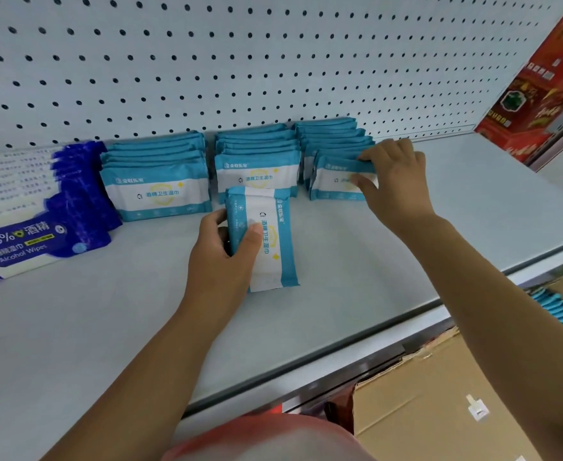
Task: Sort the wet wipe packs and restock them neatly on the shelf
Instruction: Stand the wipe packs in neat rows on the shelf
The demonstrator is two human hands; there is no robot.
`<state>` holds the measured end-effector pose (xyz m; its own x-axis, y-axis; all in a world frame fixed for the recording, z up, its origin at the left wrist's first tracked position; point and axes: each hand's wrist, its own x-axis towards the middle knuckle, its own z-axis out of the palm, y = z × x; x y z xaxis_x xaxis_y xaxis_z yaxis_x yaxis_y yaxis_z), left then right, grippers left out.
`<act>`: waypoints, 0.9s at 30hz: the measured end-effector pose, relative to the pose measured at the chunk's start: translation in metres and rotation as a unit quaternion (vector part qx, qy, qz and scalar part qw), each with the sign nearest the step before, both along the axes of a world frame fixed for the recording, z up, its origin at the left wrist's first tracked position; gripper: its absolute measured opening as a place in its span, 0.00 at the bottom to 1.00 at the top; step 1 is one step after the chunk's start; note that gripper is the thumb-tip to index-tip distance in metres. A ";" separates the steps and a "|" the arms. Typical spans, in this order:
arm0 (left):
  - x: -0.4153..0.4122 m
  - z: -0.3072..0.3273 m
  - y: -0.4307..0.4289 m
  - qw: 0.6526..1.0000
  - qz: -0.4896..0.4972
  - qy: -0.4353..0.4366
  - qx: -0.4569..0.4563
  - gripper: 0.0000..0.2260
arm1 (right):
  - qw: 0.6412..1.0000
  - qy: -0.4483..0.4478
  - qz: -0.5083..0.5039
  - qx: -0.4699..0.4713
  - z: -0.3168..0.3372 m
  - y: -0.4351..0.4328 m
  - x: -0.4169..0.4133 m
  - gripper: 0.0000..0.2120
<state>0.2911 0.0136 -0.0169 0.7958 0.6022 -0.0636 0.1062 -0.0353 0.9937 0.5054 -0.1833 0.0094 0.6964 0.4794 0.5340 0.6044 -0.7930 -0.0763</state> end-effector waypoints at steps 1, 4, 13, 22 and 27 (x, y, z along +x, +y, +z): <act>0.000 0.000 0.000 1.000 0.002 0.000 -0.001 0.18 | 1.000 -0.013 -0.015 0.001 -0.001 0.002 0.002 0.16; -0.001 -0.001 0.001 1.000 0.003 0.001 -0.010 0.18 | 0.998 -0.030 -0.051 0.018 -0.004 0.008 -0.001 0.19; 0.001 0.001 -0.002 0.998 0.026 -0.021 -0.055 0.12 | 0.878 0.412 0.028 0.244 0.011 0.045 -0.126 0.18; 0.000 0.006 0.007 0.988 0.077 -0.060 -0.116 0.11 | 0.798 0.518 0.054 0.303 0.013 0.072 -0.129 0.14; -0.006 0.004 0.012 0.977 0.154 -0.080 -0.122 0.16 | 0.838 0.432 0.065 0.328 0.026 0.076 -0.100 0.10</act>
<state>0.2848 0.0259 -0.0125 0.5912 0.7969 -0.1241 -0.0838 0.2138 0.9733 0.4055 -0.1069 0.0358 0.9235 0.3819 0.0365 0.1773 -0.3404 -0.9234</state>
